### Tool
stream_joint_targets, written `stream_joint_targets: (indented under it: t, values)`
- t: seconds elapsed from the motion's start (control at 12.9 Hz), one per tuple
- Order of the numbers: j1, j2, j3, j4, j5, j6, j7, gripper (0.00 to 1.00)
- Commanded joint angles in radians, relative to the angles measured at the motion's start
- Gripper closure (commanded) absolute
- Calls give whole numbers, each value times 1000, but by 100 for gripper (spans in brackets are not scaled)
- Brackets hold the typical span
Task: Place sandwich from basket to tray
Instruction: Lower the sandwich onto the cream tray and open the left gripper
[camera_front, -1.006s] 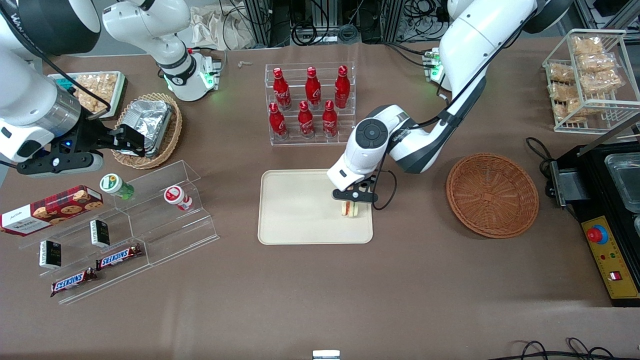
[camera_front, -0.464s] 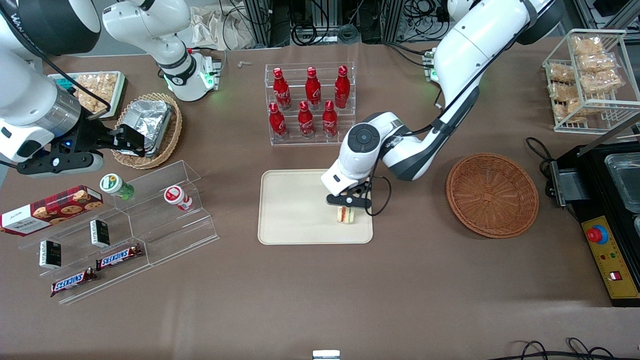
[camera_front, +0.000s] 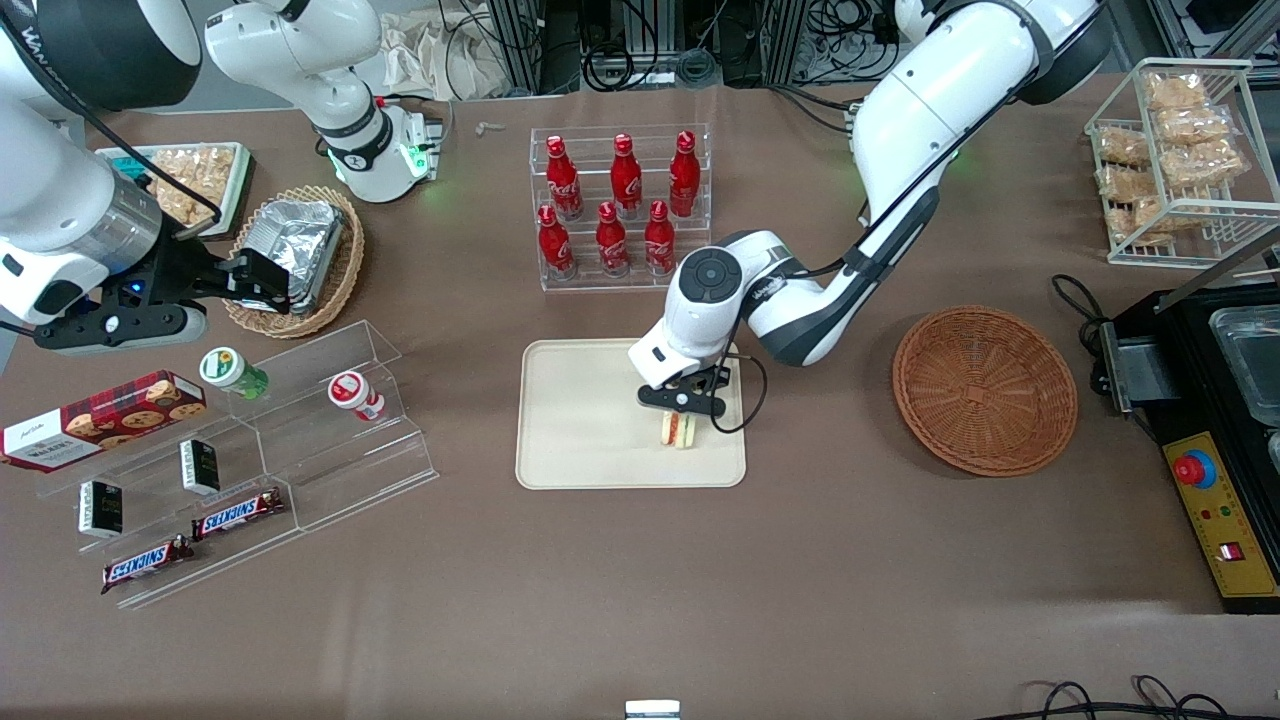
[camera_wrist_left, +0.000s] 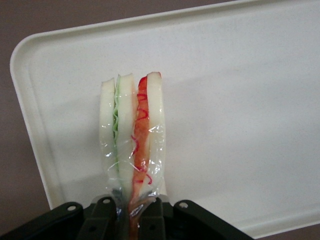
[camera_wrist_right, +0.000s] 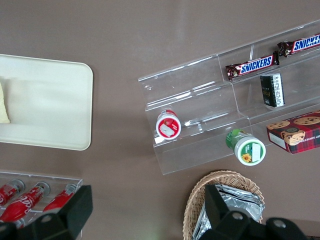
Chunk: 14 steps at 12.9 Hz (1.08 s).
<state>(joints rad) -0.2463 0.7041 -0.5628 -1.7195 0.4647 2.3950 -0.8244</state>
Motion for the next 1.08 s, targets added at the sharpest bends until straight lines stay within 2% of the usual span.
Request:
stream_joint_targets:
  t: [0.0,0.15,0.23,0.7,1.01]
  values:
    - [-5,29,8,29,52,15,-25,52]
    - [-1,28,8,31,52,15,-18,11]
    - [1,28,8,31,52,13,-18,0]
    - [2,17,6,34,34,13,-33,0]
    - [16,-18,3,34,29,-10,-103,0]
